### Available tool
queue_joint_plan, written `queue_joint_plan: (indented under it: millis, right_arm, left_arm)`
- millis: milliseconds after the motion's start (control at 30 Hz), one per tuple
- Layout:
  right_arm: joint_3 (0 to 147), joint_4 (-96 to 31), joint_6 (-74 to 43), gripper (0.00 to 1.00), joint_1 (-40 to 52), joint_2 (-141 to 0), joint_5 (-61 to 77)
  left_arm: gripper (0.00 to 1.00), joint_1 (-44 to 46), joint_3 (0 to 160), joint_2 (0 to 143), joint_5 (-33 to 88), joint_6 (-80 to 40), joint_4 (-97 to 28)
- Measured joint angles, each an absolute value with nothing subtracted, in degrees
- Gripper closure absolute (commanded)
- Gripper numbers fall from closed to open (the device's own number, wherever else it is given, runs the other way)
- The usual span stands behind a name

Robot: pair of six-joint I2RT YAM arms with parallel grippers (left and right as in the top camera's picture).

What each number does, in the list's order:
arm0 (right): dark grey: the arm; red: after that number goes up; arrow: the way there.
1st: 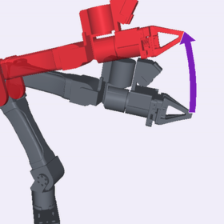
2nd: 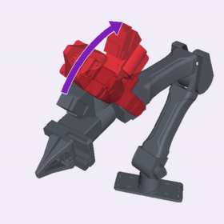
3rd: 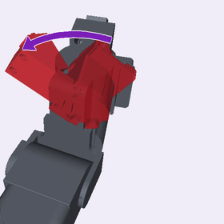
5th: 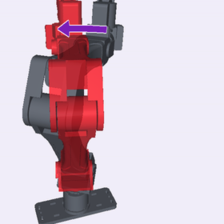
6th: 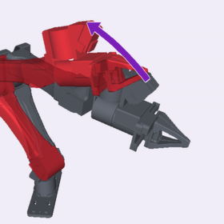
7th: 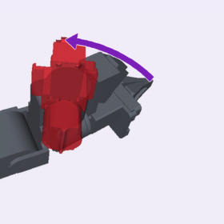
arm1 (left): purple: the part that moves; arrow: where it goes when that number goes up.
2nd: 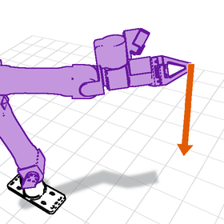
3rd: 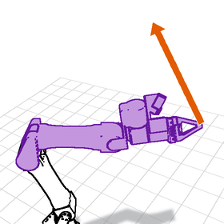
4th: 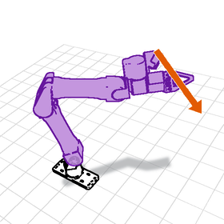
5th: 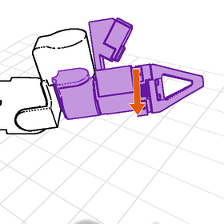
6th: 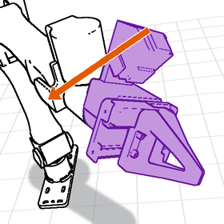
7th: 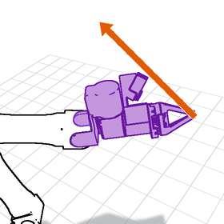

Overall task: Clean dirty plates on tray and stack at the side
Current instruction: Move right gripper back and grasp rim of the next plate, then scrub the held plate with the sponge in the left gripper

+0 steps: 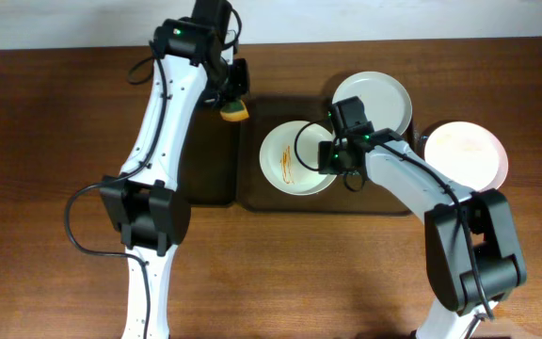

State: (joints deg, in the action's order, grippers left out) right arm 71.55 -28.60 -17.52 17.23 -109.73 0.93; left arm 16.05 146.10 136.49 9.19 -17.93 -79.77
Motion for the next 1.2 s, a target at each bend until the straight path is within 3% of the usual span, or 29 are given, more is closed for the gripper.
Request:
queue_joint_plan:
  millis: [133, 200, 367, 833, 1200]
  right_arm:
    - [71.5, -27.6, -14.0, 0.54, 15.3, -111.8, 0.7]
    - [71.5, -26.3, -13.1, 0.71, 14.7, -112.0, 0.5]
    - [71.5, -25.0, -12.7, 0.95, 14.4, -113.8, 2.3]
    - [71.8, -25.8, -26.5, 0.96, 14.3, -114.0, 5.8]
    - [72.2, -28.1, -29.3, 0.96, 14.3, -114.0, 7.4]
  left_arm:
    - [1.00, 18.4, 143.9, 136.5, 9.3, -17.9, -79.2]
    - [1.00, 19.2, 143.5, 136.5, 9.6, -17.9, -78.8]
    - [1.00, 20.4, 143.5, 136.5, 9.6, -17.9, -77.1]
    - [1.00, 25.5, 143.3, 145.4, 9.6, -17.9, -80.1]
    - [1.00, 26.1, 143.5, 153.0, 12.0, -12.8, -77.6]
